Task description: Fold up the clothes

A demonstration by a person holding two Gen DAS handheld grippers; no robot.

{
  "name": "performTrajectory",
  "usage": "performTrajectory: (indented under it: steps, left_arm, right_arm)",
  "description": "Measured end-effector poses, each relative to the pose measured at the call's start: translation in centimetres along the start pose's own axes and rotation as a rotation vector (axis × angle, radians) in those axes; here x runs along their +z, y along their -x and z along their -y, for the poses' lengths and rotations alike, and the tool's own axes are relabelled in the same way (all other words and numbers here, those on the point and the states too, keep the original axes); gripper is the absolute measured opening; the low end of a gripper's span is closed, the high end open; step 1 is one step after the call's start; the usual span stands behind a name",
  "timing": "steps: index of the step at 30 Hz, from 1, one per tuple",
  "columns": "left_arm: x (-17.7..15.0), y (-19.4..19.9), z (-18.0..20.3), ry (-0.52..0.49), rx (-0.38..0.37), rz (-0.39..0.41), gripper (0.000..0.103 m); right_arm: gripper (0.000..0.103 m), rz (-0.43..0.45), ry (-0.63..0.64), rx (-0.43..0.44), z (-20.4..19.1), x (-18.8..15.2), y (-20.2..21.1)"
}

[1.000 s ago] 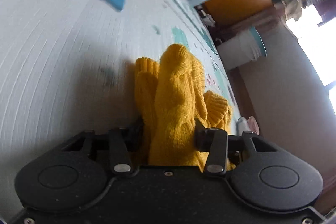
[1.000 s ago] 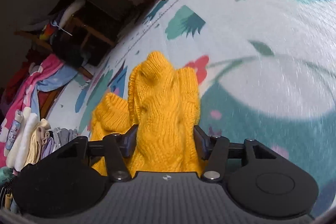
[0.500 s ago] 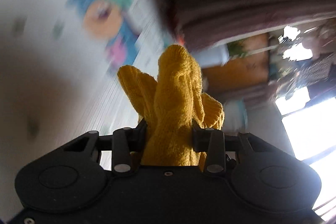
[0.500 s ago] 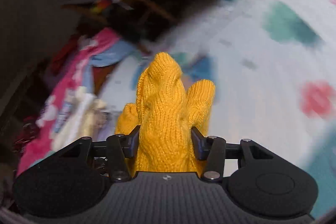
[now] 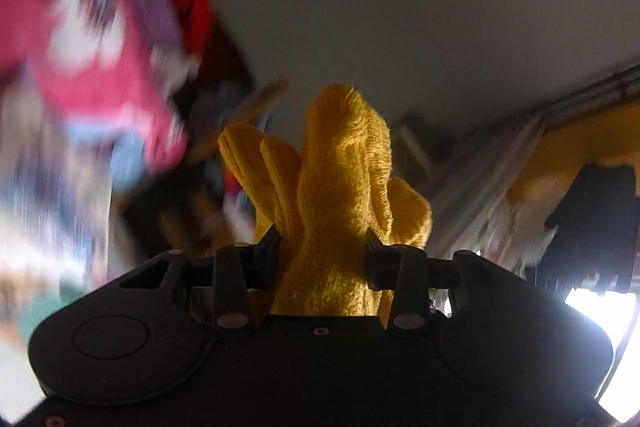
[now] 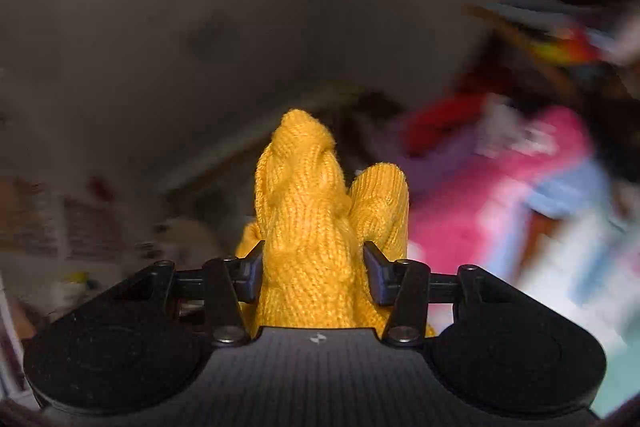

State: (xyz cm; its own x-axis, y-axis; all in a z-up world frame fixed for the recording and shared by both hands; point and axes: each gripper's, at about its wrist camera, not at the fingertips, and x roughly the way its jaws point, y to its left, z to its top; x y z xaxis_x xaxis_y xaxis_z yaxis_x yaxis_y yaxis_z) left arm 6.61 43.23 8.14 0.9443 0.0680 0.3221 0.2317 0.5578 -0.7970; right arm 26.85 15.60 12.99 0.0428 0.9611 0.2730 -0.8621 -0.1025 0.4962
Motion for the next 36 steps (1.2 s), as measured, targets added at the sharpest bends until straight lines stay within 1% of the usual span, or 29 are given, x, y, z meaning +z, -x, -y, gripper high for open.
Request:
performTrajectory:
  steps: [1,2,3,4,5,6,7,8,9,10,11,12,14,15,16,17,19,21,22,23,24,27,29,32,33,35,36]
  left_arm:
    - [1.5,0.0,-0.2,-0.017,0.012,0.037,0.039]
    - [2.8,-0.3,-1.0,-0.016,0.052,0.066,0.039]
    - [3.9,-0.7,-2.3,-0.01,0.14,0.081,0.043]
    - [4.7,-1.5,-3.8,-0.031,0.287,0.084,0.048]
    - [5.2,-2.6,-5.8,-0.071,0.465,0.066,0.056]
    - [5.6,-3.7,-8.0,-0.114,0.642,0.037,0.056]
    - [5.4,-3.4,-9.7,-0.095,0.723,0.023,0.056]
    - [4.7,-2.1,-10.9,-0.031,0.733,0.019,0.056]
    - [3.8,-0.8,-11.1,-0.021,0.719,0.02,0.059]
    - [2.6,0.6,-10.6,-0.053,0.688,0.025,0.06]
    - [1.5,1.9,-10.0,-0.085,0.657,0.031,0.06]
    - [0.6,2.8,-9.3,-0.117,0.633,0.03,0.06]
    - [-1.0,3.9,-7.8,-0.18,0.595,0.021,0.062]
    - [-1.7,4.0,-7.2,-0.204,0.58,-0.001,0.064]
    - [-2.4,3.6,-6.8,-0.215,0.567,-0.043,0.064]
    - [-2.8,3.3,-6.4,-0.21,0.556,-0.09,0.065]
    - [-3.6,2.5,-5.5,-0.179,0.537,-0.174,0.069]
    - [-4.7,1.2,-3.7,-0.168,0.506,-0.244,0.076]
    - [-5.1,0.4,-2.6,-0.175,0.485,-0.277,0.08]
    - [-5.4,-0.5,-1.0,-0.196,0.462,-0.316,0.086]
    - [-5.7,-1.3,0.7,-0.225,0.449,-0.351,0.088]
    - [-6.3,-3.3,6.5,-0.318,0.391,-0.441,0.099]
    - [-6.7,-4.0,10.7,-0.394,0.356,-0.5,0.102]
    - [-7.9,-3.8,17.5,-0.553,0.303,-0.597,0.102]
    - [-8.4,-3.4,19.8,-0.607,0.29,-0.608,0.102]
    - [-9.5,-2.8,23.4,-0.668,0.274,-0.654,0.102]
    - [-10.1,-2.5,25.2,-0.694,0.266,-0.683,0.102]
  right_arm:
    - [0.05,-0.005,0.014,0.037,0.1,0.3,-2.4]
    - [0.05,-0.024,0.027,0.034,0.4,0.3,-4.7]
    - [0.05,-0.048,0.035,0.015,1.0,0.1,-7.1]
    - [0.057,-0.093,0.014,-0.085,2.7,-0.6,-10.2]
    - [0.072,-0.163,-0.01,-0.246,4.7,-1.5,-13.2]
    - [0.071,-0.246,-0.015,-0.408,6.6,-2.5,-15.6]
    - [0.065,-0.279,-0.008,-0.481,7.8,-3.1,-16.4]
    - [0.064,-0.296,-0.012,-0.533,8.9,-3.7,-16.6]
    - [0.064,-0.242,-0.067,-0.491,9.3,-3.8,-14.8]
    - [0.067,-0.196,-0.129,-0.435,9.4,-3.9,-12.2]
    - [0.068,-0.189,-0.143,-0.432,9.2,-4.1,-10.0]
    - [0.069,-0.197,-0.138,-0.46,8.8,-4.3,-7.4]
    - [0.07,-0.235,-0.136,-0.498,8.1,-5.1,-1.8]
    - [0.07,-0.269,-0.119,-0.532,7.4,-5.5,1.2]
    - [0.07,-0.305,-0.098,-0.568,6.5,-6.0,3.8]
    - [0.073,-0.342,-0.08,-0.605,5.6,-6.4,6.4]
    - [0.077,-0.414,-0.066,-0.688,3.7,-6.7,10.4]
    - [0.088,-0.47,-0.049,-0.753,1.3,-6.5,13.8]
    - [0.098,-0.497,-0.033,-0.78,-0.3,-5.5,15.0]
    - [0.101,-0.524,-0.016,-0.807,-1.9,-4.5,16.2]
    - [0.102,-0.547,-0.003,-0.83,-3.5,-3.6,17.4]
    - [0.102,-0.558,-0.008,-0.846,-9.2,-0.7,20.8]
    - [0.103,-0.547,-0.014,-0.868,-12.6,0.7,22.5]
    - [0.103,-0.513,0.007,-0.925,-17.3,1.2,24.6]
    - [0.103,-0.511,0.012,-0.939,-18.6,0.9,25.1]
    - [0.103,-0.481,0.02,-0.966,-20.1,-0.2,26.5]
    - [0.103,-0.464,0.018,-1.016,-20.4,-0.9,26.8]
